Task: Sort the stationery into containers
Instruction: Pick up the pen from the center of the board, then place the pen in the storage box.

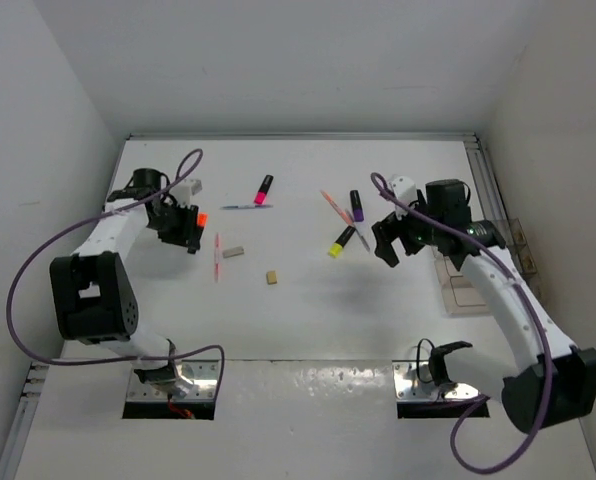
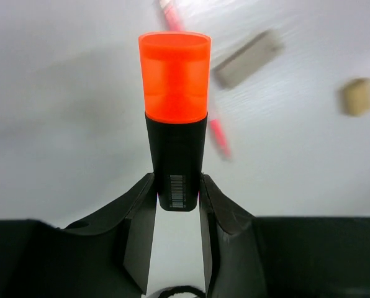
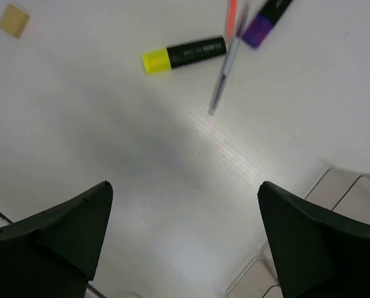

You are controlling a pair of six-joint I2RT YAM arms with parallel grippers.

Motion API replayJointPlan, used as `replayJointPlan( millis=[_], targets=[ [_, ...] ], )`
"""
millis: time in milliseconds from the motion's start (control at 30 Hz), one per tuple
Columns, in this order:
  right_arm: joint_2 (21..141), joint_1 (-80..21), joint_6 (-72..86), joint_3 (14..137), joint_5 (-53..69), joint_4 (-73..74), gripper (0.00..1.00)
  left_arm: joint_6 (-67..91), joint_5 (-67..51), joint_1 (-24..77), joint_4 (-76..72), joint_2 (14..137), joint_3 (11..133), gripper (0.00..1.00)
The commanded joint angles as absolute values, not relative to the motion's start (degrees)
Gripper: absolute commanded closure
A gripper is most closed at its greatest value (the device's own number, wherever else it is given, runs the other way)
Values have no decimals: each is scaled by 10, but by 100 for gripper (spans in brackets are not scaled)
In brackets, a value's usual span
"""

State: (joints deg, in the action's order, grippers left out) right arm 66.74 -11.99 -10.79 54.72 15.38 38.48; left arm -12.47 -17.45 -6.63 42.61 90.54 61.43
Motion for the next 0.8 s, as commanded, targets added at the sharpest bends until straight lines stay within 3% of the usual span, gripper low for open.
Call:
replayJointPlan(
  millis=[0, 200, 533, 767],
  targets=[
    [600, -142, -205, 536, 213, 311, 3, -143, -365, -52, 494, 837, 677, 100],
    [539, -282, -361, 486, 227, 157, 18, -89, -460, 41, 548, 827, 708, 100],
    [667, -509, -657, 524, 200, 82, 22, -100, -475, 118, 595, 830, 721, 100],
    [746, -541, -715, 518, 207, 4, 22, -108, -464, 156, 598, 848, 703, 100]
  ],
)
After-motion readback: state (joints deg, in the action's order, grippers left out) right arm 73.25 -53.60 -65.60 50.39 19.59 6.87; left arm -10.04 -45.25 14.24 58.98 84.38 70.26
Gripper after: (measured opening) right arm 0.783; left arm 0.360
